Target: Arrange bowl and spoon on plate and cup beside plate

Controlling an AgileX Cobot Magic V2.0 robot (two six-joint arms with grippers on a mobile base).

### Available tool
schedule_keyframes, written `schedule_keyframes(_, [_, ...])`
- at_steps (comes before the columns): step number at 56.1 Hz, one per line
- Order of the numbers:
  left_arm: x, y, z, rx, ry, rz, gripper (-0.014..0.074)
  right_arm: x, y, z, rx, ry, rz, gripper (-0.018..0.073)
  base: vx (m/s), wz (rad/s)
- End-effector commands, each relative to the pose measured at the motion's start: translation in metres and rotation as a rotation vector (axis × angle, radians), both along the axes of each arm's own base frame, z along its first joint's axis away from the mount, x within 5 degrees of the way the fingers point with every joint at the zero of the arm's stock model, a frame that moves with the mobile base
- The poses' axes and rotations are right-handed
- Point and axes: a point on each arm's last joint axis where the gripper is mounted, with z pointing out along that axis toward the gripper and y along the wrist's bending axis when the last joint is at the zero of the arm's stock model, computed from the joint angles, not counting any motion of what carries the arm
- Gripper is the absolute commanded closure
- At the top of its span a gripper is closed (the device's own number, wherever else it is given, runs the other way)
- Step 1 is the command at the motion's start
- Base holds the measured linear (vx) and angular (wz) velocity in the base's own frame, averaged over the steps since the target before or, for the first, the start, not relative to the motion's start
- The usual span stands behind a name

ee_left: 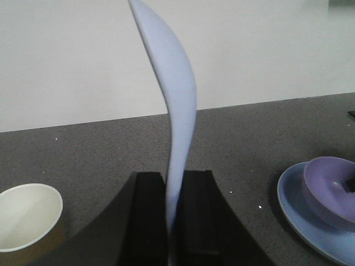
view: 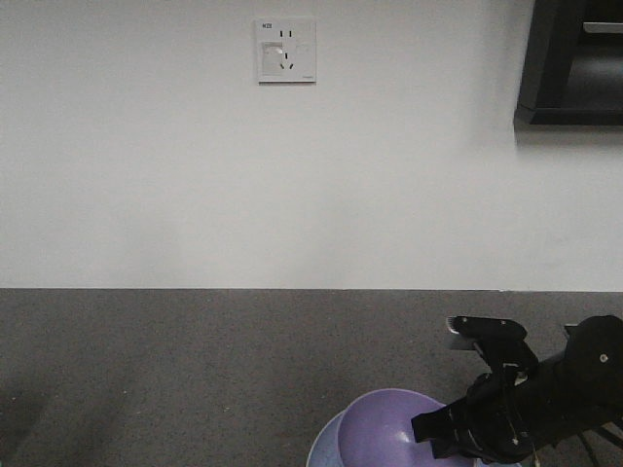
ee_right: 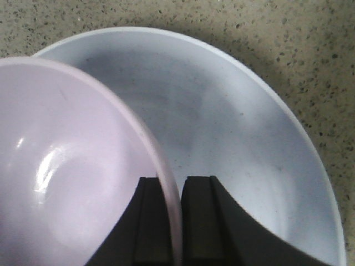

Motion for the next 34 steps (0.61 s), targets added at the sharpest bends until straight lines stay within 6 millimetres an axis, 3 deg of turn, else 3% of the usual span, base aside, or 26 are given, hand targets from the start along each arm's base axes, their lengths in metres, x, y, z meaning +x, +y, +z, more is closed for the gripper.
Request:
schedule_keyframes(1, [0.002, -0.001, 0.013, -0.048, -0.08, 0.004, 0.0596, 0.003, 0.001, 0.024, 0.028, -0.107, -0.011, 0.0384, 0.0, 0.0])
schedule_keyframes(19, [0.002, -0.001, 0.012, -0.045, -0.076, 0.003, 0.0596, 0.003, 0.001, 0.033, 0.036, -0.153, -0.025, 0.0038, 0.0, 0.0])
schedule_keyframes(26, [0.002, -0.001, 0.012, -0.043, -0.074, 0.003, 0.0596, -0.005, -0.002, 0.055, 0.046, -0.242, -0.035, -0.003, 0.0, 0.0])
schedule_keyframes(34, [0.002, -0.001, 0.012, -0.042, -0.069, 0.001, 0.0596, -0.025, -0.007, 0.093, 0.061, -0.378, -0.04, -0.0042, 0.0, 0.0])
